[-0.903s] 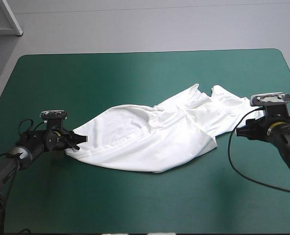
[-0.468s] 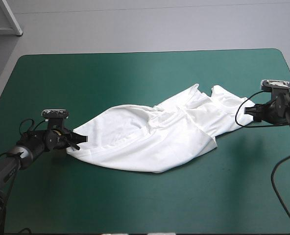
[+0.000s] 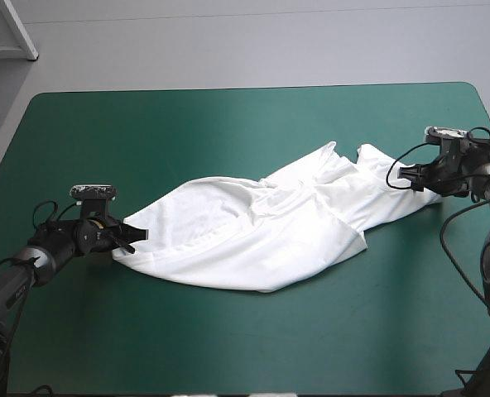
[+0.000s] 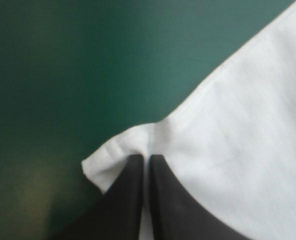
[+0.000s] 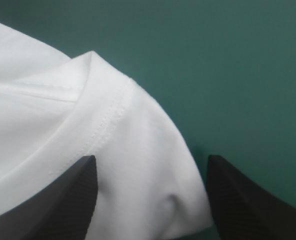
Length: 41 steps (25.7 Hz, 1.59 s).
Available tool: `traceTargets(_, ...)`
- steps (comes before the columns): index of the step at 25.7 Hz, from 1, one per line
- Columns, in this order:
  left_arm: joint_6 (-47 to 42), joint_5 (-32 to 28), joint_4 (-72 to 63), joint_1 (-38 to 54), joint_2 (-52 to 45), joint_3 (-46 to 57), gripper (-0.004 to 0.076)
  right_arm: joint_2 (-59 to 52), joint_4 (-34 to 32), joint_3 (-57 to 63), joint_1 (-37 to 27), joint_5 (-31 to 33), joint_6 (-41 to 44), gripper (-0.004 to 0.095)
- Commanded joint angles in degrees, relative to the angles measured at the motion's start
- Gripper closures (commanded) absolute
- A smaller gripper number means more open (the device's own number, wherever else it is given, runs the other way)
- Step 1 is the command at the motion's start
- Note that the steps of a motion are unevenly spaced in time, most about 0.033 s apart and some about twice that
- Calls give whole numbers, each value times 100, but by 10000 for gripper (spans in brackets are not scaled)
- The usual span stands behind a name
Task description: Fold the cloth
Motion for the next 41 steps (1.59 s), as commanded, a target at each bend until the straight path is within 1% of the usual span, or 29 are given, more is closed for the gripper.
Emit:
traceTargets(1,-35,189,-299,-73,65,22,703,-10,226,-204,-54,-6,-85,331)
traceTargets(3,-35,174,-299,-73,65,22,703,67,327,-204,-54,21,-218,371)
traceTargets(5,-35,163,-324,-73,65,22,703,92,356,-204,-54,-2,-230,465)
traceTargets(7,-35,134,-324,-73,65,22,703,92,385,-204,-54,-64,-301,630)
traceTargets(9,-35,41,-324,-73,41,22,703,21,506,-219,-54,-134,-426,854)
traceTargets(10,-35,-34,-289,-73,9,11,703,-21,556,-219,-54,-178,-471,931)
traceTargets(11,-35,-77,-258,-73,-20,-14,703,-77,555,-230,-54,-223,-471,916)
traceTargets(16,-35,-23,-128,-73,-204,-438,703,-512,541,-349,-54,-298,-471,925)
traceTargets(19,-35,220,-30,-73,-343,-895,703,-828,517,-622,-54,-257,-493,925)
traceTargets(23,-35,635,357,-73,-641,-1765,703,-1336,499,-1200,-54,-167,-516,925)
traceTargets(24,-35,766,515,-73,-717,-2056,703,-1436,499,-1354,-54,-136,-516,925)
traceTargets(25,-35,1052,779,-73,-889,-2708,703,-1654,499,-1826,-54,-25,-558,925)
traceTargets(26,-35,1157,839,-73,-954,-3062,703,-1736,516,-2038,-54,24,-607,925)
traceTargets(27,-35,1375,1022,-73,-1107,-3720,703,-1936,538,-2614,-54,107,-608,925)
traceTargets(28,-35,1471,1126,-73,-1185,-4099,703,-2004,548,-2923,-54,141,-608,925)
traceTargets(30,73,1557,1383,-73,-1410,-5327,703,-2201,560,-4092,-54,272,-608,925)
traceTargets(34,242,1599,1701,-73,-1531,-7057,703,-2269,533,-5919,-54,295,-608,925)
traceTargets(36,242,1728,2089,-73,-1541,-7444,703,-2269,433,-6312,-54,335,-598,925)
traceTargets(38,242,2002,2436,-73,-1555,-7818,703,-2325,407,-6659,-54,537,-597,925)
traceTargets(39,242,2330,2555,-73,-1599,-8024,703,-2383,394,-6744,-54,682,-597,925)
traceTargets(41,242,2798,2523,-73,-1718,-8135,703,-2508,394,-6731,-54,888,-597,925)
